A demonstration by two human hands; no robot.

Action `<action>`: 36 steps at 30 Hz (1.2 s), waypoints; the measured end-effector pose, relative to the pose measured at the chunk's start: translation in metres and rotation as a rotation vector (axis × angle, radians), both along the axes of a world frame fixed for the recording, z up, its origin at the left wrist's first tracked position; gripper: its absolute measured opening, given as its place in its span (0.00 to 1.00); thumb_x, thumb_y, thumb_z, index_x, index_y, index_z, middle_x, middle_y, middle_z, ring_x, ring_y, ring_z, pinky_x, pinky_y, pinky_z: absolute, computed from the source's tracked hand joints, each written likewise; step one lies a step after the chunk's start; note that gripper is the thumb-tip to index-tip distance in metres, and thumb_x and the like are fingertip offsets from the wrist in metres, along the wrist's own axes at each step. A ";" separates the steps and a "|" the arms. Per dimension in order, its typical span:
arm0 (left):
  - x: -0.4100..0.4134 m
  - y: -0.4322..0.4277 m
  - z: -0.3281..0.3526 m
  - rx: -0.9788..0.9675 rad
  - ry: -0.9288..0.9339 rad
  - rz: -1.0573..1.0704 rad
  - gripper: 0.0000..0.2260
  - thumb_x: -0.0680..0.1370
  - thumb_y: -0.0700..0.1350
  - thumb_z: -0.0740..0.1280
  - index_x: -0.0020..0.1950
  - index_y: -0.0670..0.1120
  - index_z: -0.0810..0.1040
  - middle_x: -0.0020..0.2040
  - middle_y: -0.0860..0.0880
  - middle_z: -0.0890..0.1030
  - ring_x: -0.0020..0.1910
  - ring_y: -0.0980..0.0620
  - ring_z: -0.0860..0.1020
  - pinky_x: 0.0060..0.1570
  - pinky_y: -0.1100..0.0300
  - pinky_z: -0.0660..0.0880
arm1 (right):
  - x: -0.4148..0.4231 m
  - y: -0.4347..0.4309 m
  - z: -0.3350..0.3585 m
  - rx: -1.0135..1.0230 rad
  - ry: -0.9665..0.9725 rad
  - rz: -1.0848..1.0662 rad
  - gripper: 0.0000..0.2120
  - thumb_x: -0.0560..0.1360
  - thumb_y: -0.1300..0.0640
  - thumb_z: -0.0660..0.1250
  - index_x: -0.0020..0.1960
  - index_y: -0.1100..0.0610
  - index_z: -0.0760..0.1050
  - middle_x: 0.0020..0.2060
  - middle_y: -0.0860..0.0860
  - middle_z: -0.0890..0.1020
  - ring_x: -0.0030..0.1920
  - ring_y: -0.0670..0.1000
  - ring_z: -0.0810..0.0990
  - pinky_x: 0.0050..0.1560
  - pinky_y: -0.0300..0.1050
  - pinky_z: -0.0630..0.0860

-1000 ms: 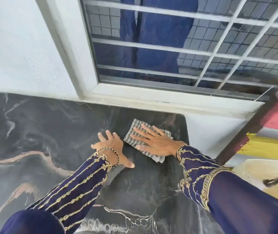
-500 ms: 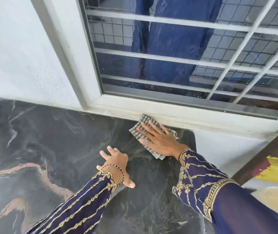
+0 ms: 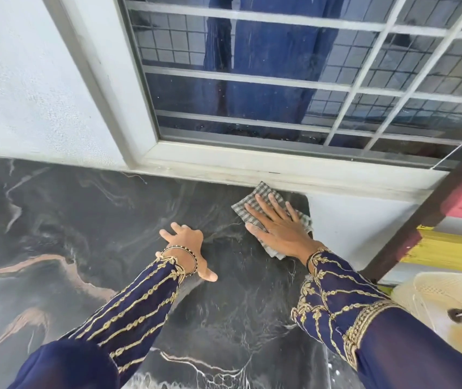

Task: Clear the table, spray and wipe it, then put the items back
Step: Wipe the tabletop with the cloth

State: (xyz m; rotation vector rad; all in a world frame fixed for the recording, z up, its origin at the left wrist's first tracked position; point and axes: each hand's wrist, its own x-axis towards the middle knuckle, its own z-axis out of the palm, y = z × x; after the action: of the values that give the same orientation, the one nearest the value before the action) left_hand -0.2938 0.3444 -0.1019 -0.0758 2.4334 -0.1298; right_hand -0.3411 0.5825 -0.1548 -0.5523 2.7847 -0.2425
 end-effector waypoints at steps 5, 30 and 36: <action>0.027 0.000 0.013 0.180 0.135 0.120 0.52 0.61 0.62 0.78 0.75 0.39 0.57 0.75 0.39 0.57 0.76 0.34 0.51 0.69 0.35 0.63 | 0.072 -0.015 -0.003 -0.004 -0.022 -0.057 0.29 0.77 0.26 0.36 0.74 0.29 0.29 0.78 0.37 0.29 0.77 0.46 0.25 0.77 0.56 0.28; 0.369 -0.023 -0.015 0.444 0.490 -0.185 0.18 0.81 0.46 0.57 0.71 0.48 0.68 0.77 0.51 0.62 0.78 0.52 0.55 0.76 0.49 0.49 | 0.445 -0.077 0.001 -0.016 0.068 -0.125 0.31 0.84 0.35 0.41 0.83 0.45 0.38 0.81 0.47 0.35 0.81 0.54 0.32 0.77 0.56 0.30; 0.383 -0.015 -0.008 0.471 0.444 -0.243 0.18 0.81 0.49 0.57 0.70 0.49 0.70 0.77 0.50 0.61 0.78 0.53 0.54 0.76 0.49 0.48 | 0.471 -0.043 0.010 0.003 0.071 -0.048 0.29 0.85 0.37 0.41 0.83 0.44 0.40 0.81 0.43 0.37 0.80 0.49 0.32 0.79 0.53 0.32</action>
State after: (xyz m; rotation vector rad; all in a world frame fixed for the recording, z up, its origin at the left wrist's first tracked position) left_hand 0.0888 0.3293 -0.1096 0.4461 2.8368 0.3933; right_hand 0.1296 0.5393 -0.1443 -0.5032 2.8687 -0.2341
